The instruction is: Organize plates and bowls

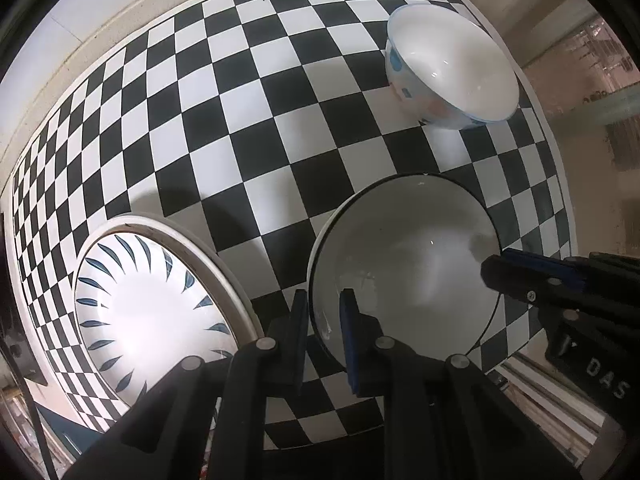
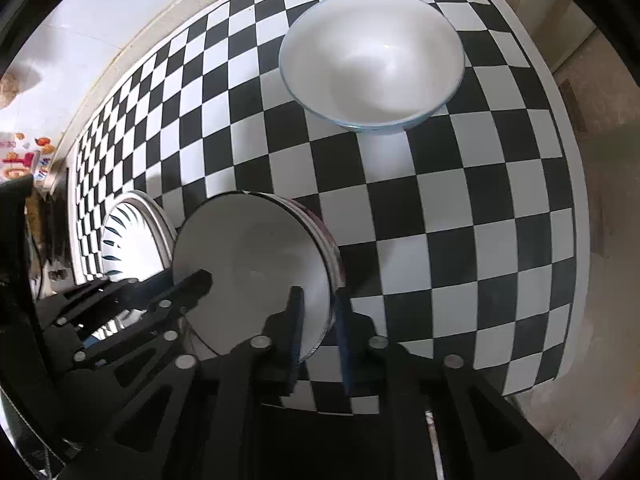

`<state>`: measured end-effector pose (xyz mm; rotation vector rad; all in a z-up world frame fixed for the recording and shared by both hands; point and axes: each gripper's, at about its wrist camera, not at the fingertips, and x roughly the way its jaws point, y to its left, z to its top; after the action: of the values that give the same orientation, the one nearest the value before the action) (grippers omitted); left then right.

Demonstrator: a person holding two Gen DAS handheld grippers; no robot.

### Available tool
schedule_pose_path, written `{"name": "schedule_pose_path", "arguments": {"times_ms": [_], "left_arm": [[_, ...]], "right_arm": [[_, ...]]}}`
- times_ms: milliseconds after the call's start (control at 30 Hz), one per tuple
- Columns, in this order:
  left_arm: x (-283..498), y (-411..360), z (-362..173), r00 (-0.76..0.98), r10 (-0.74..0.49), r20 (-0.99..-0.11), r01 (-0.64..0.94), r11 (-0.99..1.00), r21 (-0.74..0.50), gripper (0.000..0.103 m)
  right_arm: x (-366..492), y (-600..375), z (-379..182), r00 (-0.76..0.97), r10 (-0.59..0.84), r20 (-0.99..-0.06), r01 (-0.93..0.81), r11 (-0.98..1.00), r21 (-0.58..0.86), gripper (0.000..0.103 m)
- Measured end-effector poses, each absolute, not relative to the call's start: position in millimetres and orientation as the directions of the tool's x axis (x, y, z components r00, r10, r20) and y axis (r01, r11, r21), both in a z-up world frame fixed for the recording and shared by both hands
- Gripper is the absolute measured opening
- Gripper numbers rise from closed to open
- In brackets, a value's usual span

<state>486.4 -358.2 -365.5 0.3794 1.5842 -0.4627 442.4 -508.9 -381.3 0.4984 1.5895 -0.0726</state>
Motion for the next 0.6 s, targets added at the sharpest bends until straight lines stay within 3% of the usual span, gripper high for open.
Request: {"name": "schedule_pose_path", "arguments": {"times_ms": [333,467,567,600], "left_arm": [[491.9,-356.4,-351.1,-0.011,-0.041,-0.999,0.472,0.881,-0.042,0.015],[500.7,-348.7,-340.5,0.028,-0.068,-0.997,0.424,0.904,-0.05,0.021],[508.3,-354.4,-330.3,0.057,-0.068,-0.996,0.414,0.909,-0.038,0.023],[510.9,-357.3,-326.7,0.062,-0.075,-0.995,0.415,0.909,-0.042,0.025]], "right_arm": [[442.3,-511.9,-382.3,-0.003,0.287,-0.958,0.339,0.901,0.269,0.011],[443.6,-519.5,-369.4,0.019,0.254,-0.967,0.327,0.913,0.246,0.011],[446.8,-533.1,-361.4,0.046,0.258,-0.965,0.339,0.905,0.258,0.029],[448.4,-540.1,-359.9,0.057,0.266,-0.962,0.352,0.897,0.268,0.046]]}}
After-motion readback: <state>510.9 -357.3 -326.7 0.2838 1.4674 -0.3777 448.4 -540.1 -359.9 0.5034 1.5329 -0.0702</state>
